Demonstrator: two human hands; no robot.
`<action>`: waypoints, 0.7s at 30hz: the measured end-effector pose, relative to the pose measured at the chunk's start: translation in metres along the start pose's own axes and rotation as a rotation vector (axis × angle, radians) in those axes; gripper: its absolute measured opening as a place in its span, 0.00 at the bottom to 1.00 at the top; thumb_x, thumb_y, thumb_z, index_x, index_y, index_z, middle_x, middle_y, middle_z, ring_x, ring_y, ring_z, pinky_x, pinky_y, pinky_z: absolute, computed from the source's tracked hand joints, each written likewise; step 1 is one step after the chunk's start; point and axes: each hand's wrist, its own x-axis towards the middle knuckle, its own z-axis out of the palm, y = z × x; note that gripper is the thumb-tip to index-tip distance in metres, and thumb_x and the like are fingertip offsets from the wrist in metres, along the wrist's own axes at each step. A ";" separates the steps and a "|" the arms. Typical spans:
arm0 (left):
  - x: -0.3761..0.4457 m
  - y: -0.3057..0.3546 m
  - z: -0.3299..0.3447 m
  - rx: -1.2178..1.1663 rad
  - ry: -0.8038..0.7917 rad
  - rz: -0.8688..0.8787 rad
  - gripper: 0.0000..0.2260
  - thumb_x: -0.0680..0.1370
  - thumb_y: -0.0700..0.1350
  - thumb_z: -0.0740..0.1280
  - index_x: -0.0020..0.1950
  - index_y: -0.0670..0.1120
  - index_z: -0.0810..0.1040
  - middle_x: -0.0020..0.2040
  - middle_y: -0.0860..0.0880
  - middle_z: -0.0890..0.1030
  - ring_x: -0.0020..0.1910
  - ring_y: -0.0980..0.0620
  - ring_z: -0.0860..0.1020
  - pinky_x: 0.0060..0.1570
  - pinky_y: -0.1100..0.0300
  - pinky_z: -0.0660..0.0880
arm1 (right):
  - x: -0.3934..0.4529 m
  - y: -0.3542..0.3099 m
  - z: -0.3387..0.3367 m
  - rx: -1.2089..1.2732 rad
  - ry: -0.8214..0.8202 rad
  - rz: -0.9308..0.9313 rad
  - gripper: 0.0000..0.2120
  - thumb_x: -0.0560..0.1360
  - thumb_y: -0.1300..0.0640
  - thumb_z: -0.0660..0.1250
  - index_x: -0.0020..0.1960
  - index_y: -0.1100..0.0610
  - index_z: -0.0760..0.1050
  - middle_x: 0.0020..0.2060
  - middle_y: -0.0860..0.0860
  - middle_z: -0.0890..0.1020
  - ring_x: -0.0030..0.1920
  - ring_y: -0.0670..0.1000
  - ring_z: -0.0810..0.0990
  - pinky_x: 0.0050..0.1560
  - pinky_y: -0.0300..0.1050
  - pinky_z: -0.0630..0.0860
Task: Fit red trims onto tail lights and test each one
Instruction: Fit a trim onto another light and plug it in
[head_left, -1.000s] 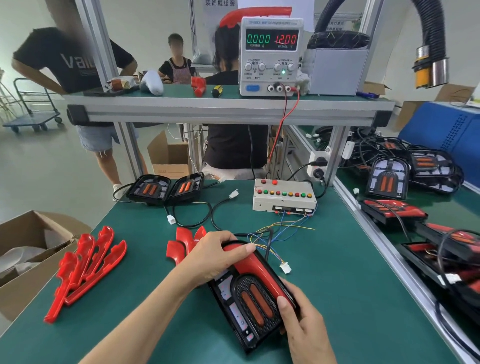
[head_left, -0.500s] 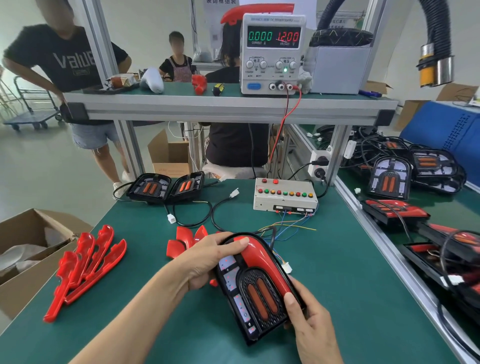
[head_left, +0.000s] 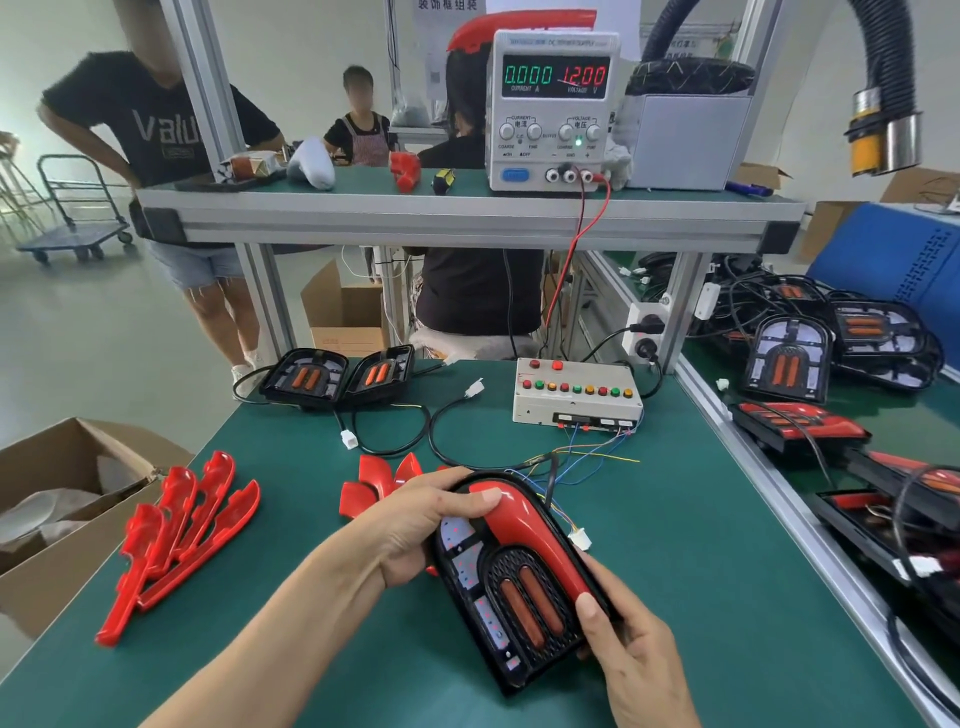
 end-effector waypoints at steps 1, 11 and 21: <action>0.000 -0.001 0.001 0.002 0.011 0.011 0.18 0.69 0.40 0.76 0.58 0.42 0.84 0.59 0.37 0.83 0.54 0.42 0.83 0.61 0.46 0.79 | 0.000 -0.001 0.000 0.000 0.000 0.000 0.18 0.77 0.52 0.70 0.61 0.31 0.79 0.54 0.44 0.87 0.48 0.41 0.84 0.46 0.33 0.78; -0.006 0.003 -0.001 0.107 0.054 0.112 0.20 0.69 0.41 0.77 0.59 0.37 0.82 0.56 0.36 0.84 0.51 0.42 0.83 0.62 0.44 0.78 | 0.001 -0.007 0.006 -0.283 -0.016 -0.016 0.15 0.77 0.47 0.65 0.61 0.34 0.79 0.55 0.32 0.82 0.59 0.37 0.78 0.58 0.31 0.73; -0.004 0.008 0.022 0.327 0.048 0.227 0.08 0.78 0.39 0.71 0.54 0.36 0.79 0.40 0.48 0.82 0.38 0.54 0.80 0.36 0.67 0.75 | 0.059 -0.073 0.036 -0.469 -0.124 0.026 0.29 0.69 0.21 0.53 0.52 0.39 0.79 0.45 0.34 0.83 0.48 0.36 0.80 0.51 0.40 0.76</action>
